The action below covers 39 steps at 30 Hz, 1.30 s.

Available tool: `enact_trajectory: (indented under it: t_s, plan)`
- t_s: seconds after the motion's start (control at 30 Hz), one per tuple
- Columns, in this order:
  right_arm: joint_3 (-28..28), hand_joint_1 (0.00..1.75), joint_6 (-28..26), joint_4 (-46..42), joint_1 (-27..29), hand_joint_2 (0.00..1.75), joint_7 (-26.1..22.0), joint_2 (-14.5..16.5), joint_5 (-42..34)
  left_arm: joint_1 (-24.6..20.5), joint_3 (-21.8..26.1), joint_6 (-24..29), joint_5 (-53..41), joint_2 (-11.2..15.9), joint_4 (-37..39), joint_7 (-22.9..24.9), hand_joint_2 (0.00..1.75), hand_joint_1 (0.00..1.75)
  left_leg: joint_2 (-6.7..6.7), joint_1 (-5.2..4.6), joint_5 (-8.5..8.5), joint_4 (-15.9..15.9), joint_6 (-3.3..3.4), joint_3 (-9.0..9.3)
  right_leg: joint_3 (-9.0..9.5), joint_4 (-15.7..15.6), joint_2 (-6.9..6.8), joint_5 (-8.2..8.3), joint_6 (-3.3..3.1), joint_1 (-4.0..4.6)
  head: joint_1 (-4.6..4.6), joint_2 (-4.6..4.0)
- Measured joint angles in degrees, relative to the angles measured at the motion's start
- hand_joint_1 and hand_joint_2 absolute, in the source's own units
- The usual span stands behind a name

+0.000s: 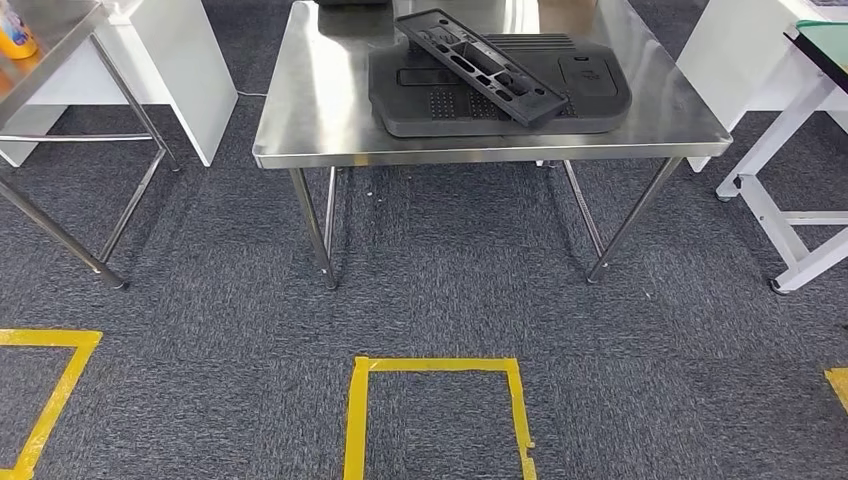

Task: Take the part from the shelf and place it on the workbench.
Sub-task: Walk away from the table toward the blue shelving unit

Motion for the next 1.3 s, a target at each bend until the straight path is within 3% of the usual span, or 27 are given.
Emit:
enact_trajectory:
  t_s: [0.07, 0.13, 0.2, 0.23, 0.27, 0.3, 0.37, 0.43, 0.5, 0.53, 0.57, 0.63, 0.7, 0.73, 0.77, 0.8, 0.83, 0.87, 0.93, 1.0, 1.07, 1.13, 1.2, 1.23, 1.27, 1.3]
  plan:
    - [0.19, 0.0, 0.02, 0.01, 0.07, 0.0, -0.01, 0.08, 0.0, 0.31, -0.59, 0.11, -0.33, -0.04, 0.0, 0.4, 0.0, 0.0, 2.17, -0.04, -1.17, 1.39, -0.42, -0.84, 0.06, -0.37, -1.31, 0.79, -1.07, -0.16, -0.19, 0.0]
    - [0.31, 0.0, 0.02, 0.02, 0.34, 0.0, -0.02, 0.13, 0.0, 0.34, -1.07, 0.18, -0.44, -0.05, 0.0, 0.63, 0.0, 0.0, 5.64, -0.19, -5.38, 7.31, -0.54, -3.27, -0.06, -0.5, -2.95, 1.26, -1.78, -0.03, -0.51, 0.0]
    - [0.4, 0.0, 0.02, 0.07, 0.69, 0.0, -0.02, 0.13, 0.0, 0.32, -1.38, 0.2, -0.45, -0.05, 0.0, 0.76, 0.0, 0.0, 6.83, -0.21, -9.13, 14.44, -0.78, -5.7, -0.35, -0.44, -4.81, 1.39, -1.99, 0.39, -0.65, 0.0]
    - [0.46, 0.0, 0.02, 0.09, 0.78, 0.0, -0.02, 0.14, 0.0, 0.34, -1.48, 0.2, -0.45, -0.05, 0.0, 0.81, 0.0, 0.0, 7.0, -0.21, -9.62, 15.93, -0.81, -5.76, -0.42, -0.41, -5.73, 1.42, -2.02, 0.56, -0.63, 0.0]
    - [0.51, 0.0, 0.02, 0.1, 0.79, 0.0, -0.02, 0.15, 0.0, 0.39, -1.53, 0.2, -0.45, -0.04, 0.0, 0.85, 0.0, 0.0, 7.22, -0.25, -9.02, 15.01, -0.73, -4.55, -0.4, -0.39, -6.58, 1.42, -2.01, 0.68, -0.65, 0.0]
    - [0.57, 0.0, 0.02, 0.11, 0.76, 0.0, -0.02, 0.17, 0.0, 0.43, -1.59, 0.2, -0.45, -0.03, 0.0, 0.89, 0.0, 0.0, 7.78, -0.33, -7.68, 11.92, -0.52, -2.21, -0.3, -0.37, -7.36, 1.4, -2.0, 0.78, -0.65, 0.0]
    - [0.63, 0.0, 0.02, 0.11, 0.68, 0.0, -0.07, 0.2, 0.0, 0.36, -1.81, 0.19, -0.45, -0.01, 0.0, 0.92, 0.0, 0.0, 10.71, -0.9, -5.57, 4.16, 0.29, 2.76, -0.13, -0.24, -8.78, 1.24, -1.8, 1.16, -0.62, 0.0]
    - [0.63, 0.0, -0.02, 0.11, 0.67, 0.0, -0.43, 0.2, -0.02, 0.24, -2.04, 0.05, -0.63, -0.03, 0.0, 0.91, 0.0, 0.0, 12.27, -1.53, -5.05, 0.55, 1.23, 4.58, -0.08, -0.12, -10.05, 1.09, -1.4, 1.58, -0.49, 0.0]
    - [0.63, 0.0, -0.13, 0.1, 0.7, 0.0, -1.1, 0.2, -0.09, 0.27, -2.24, -0.19, -1.15, -0.09, 0.0, 0.87, 0.0, 0.0, 10.78, -1.59, -4.64, 0.21, 1.96, 4.24, -0.12, -0.02, -11.16, 1.01, -1.0, 1.68, -0.45, 0.01]
    - [0.63, 0.0, -0.19, 0.1, 0.7, 0.0, -1.4, 0.21, -0.13, 0.31, -2.34, -0.27, -1.41, -0.13, -0.01, 0.83, 0.0, 0.0, 10.03, -1.44, -4.37, 0.02, 2.3, 4.07, -0.37, 0.39, -10.48, 0.66, -0.76, 1.57, -0.36, 0.01]
    - [0.63, 0.0, -0.21, 0.1, 0.74, 0.0, -1.64, 0.21, -0.17, 0.3, -2.46, -0.31, -1.6, -0.18, -0.01, 0.79, 0.0, 0.0, 9.3, -1.21, -4.05, -0.17, 2.7, 3.85, -0.98, 1.67, -8.92, -0.21, -0.59, 1.38, -0.25, 0.01]
    - [0.63, 0.0, -0.24, 0.13, 0.94, 0.0, -1.89, 0.17, -0.23, 0.2, -2.76, -0.37, -1.93, -0.25, -0.02, 0.74, 0.0, 0.0, 7.75, -0.86, -3.42, -0.35, 3.26, 3.21, -3.75, 7.74, -4.69, -3.46, -0.44, 0.77, 0.04, 0.01]
    - [0.63, 0.0, -0.24, 0.17, 1.21, 0.0, -1.98, 0.11, -0.31, 0.17, -3.06, -0.45, -2.2, -0.28, -0.02, 0.75, 0.0, 0.0, 5.92, -0.76, -2.86, -0.33, 3.28, 2.44, -7.05, 15.1, -3.0, -6.48, -0.23, 0.24, 0.05, 0.0]
    - [0.63, 0.0, -0.24, 0.18, 1.33, 0.0, -1.99, 0.1, -0.33, 0.22, -3.17, -0.5, -2.24, -0.28, -0.02, 0.76, 0.0, 0.0, 4.97, -0.7, -2.58, -0.32, 3.12, 2.13, -7.63, 16.51, -2.82, -6.8, 0.17, 0.02, 0.04, 0.0]
    - [0.63, 0.0, -0.24, 0.19, 1.43, 0.0, -1.99, 0.09, -0.35, 0.29, -3.25, -0.5, -2.27, -0.28, -0.02, 0.77, 0.0, 0.0, 4.02, -0.61, -2.31, -0.31, 2.91, 1.9, -7.02, 15.46, -2.66, -6.09, 0.74, -0.19, 0.04, 0.0]
    - [0.63, 0.0, -0.24, 0.2, 1.49, 0.0, -1.99, 0.08, -0.35, 0.35, -3.31, -0.5, -2.28, -0.28, -0.02, 0.78, 0.0, 0.0, 3.09, -0.49, -2.04, -0.3, 2.62, 1.71, -5.31, 12.2, -2.29, -4.65, 1.37, -0.41, 0.04, 0.0]
    - [0.63, 0.0, -0.24, 0.2, 1.5, 0.0, -1.99, 0.06, -0.35, 0.37, -3.36, -0.5, -2.3, -0.28, -0.02, 0.78, 0.0, 0.0, 2.24, -0.39, -1.75, -0.3, 2.29, 1.53, -2.93, 7.62, -0.98, -3.06, 1.87, -0.68, 0.08, 0.0]
    - [0.63, 0.0, -0.24, 0.21, 1.48, 0.0, -2.0, 0.04, -0.35, 0.36, -3.41, -0.49, -2.33, -0.29, -0.03, 0.78, 0.0, 0.0, 1.47, -0.41, -1.5, -0.27, 1.92, 1.39, -0.97, 3.65, 0.26, -1.77, 1.97, -0.74, 0.14, 0.0]
    - [0.63, 0.0, -0.24, 0.23, 1.38, 0.0, -2.02, 0.03, -0.35, 0.37, -3.57, -0.33, -2.56, -0.28, -0.04, 0.7, 0.0, 0.0, 0.37, -0.51, -0.99, -0.43, 1.11, 1.18, 0.89, -0.32, 1.84, -0.59, 1.33, -0.6, 0.21, 0.0]
    - [0.63, 0.0, -0.24, 0.23, 1.35, 0.0, -2.04, 0.04, -0.34, 0.59, -3.75, 0.0, -2.86, -0.27, -0.04, 0.49, 0.0, 0.0, -0.48, -0.41, -0.41, -0.84, 0.27, 1.04, 0.81, -0.45, 0.68, -0.1, 0.22, -0.34, 0.21, 0.0]
    - [0.62, 0.0, -0.24, 0.24, 1.41, 0.0, -2.07, 0.05, -0.33, 0.81, -3.91, 0.5, -3.3, -0.28, -0.04, 0.11, 0.0, 0.0, 1.56, -0.34, -1.49, 0.55, -0.16, 0.19, 0.84, -0.68, -0.8, 0.51, -0.85, -0.44, 0.06, 0.01]
    - [0.61, 0.0, -0.24, 0.24, 1.68, 0.0, -2.1, 0.04, -0.34, 0.83, -4.26, 0.93, -3.93, -0.29, -0.04, -0.35, 0.0, 0.0, 5.34, -0.43, -5.61, 6.51, -0.32, -2.32, 0.7, -0.75, -2.52, 0.85, -1.54, -0.36, -0.27, 0.01]
    - [0.61, 0.0, -0.25, 0.25, 2.1, 0.0, -2.12, -0.01, -0.35, 0.81, -4.69, 1.07, -4.42, -0.29, -0.04, -0.73, 0.0, 0.0, 6.84, -0.44, -9.48, 13.95, -0.61, -5.05, 0.36, -0.69, -4.44, 0.92, -1.76, -0.05, -0.41, 0.0]
    - [0.61, 0.0, -0.26, 0.26, 2.23, 0.0, -2.12, -0.02, -0.35, 0.85, -4.87, 1.15, -4.61, -0.29, -0.04, -0.85, 0.0, 0.0, 7.02, -0.44, -10.01, 15.59, -0.66, -5.31, 0.17, -0.66, -5.4, 0.94, -1.8, 0.07, -0.4, 0.0]
    - [0.61, 0.0, -0.26, 0.26, 2.27, 0.0, -2.13, -0.02, -0.35, 0.92, -5.03, 1.29, -4.8, -0.28, -0.04, -0.91, 0.0, 0.0, 7.22, -0.45, -9.45, 14.79, -0.6, -4.29, 0.09, -0.66, -6.3, 0.94, -1.83, 0.16, -0.41, 0.0]
    - [0.6, 0.0, -0.26, 0.26, 2.25, 0.0, -2.14, 0.01, -0.35, 0.98, -5.16, 1.46, -4.94, -0.28, -0.05, -0.95, 0.0, 0.0, 7.71, -0.5, -8.16, 11.8, -0.45, -2.15, 0.23, -0.65, -7.08, 0.89, -1.78, 0.22, -0.41, 0.0]
